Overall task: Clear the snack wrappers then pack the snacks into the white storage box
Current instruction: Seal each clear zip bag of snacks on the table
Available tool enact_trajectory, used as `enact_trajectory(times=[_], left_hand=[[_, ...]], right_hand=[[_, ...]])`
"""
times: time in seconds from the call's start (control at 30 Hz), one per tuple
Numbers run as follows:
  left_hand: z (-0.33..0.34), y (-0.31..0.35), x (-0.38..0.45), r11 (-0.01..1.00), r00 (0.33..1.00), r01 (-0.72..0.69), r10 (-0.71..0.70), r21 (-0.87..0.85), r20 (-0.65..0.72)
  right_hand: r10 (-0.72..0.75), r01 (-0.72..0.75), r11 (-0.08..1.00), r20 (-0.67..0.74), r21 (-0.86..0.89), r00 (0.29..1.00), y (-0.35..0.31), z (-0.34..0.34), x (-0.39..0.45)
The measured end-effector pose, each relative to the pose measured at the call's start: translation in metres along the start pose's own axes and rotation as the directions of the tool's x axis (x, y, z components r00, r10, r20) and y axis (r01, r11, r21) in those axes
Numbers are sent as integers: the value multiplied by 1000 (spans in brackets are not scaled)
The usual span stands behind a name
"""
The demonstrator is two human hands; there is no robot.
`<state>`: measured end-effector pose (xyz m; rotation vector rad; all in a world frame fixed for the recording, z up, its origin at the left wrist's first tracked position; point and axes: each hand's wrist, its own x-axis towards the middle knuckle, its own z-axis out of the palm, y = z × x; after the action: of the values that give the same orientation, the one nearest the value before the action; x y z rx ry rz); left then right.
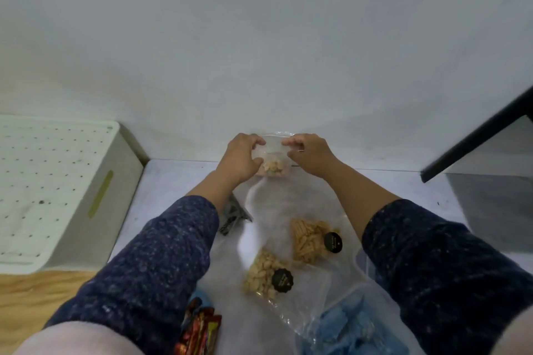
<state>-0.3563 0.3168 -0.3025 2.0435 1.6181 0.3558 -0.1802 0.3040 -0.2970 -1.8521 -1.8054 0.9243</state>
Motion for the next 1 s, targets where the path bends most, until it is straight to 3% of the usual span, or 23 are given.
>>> enact_trajectory(times=[0.23, 0.43, 0.7, 1.0], left_hand=[[-17, 4, -4, 983, 992, 44, -64, 181, 110], [-36, 22, -26, 929, 996, -9, -24, 369, 84], [-34, 38, -108, 883, 969, -249, 222, 399, 113], [38, 20, -206, 782, 862, -490, 370, 386, 347]], right_hand=[[5, 4, 982, 48, -187, 999, 8, -22, -8], [115, -100, 902, 9, -420, 993, -7, -42, -47], [204, -201, 830, -52, -520, 978, -23, -24, -159], [268, -239, 811, -25, -534, 963, 5, 58, -261]])
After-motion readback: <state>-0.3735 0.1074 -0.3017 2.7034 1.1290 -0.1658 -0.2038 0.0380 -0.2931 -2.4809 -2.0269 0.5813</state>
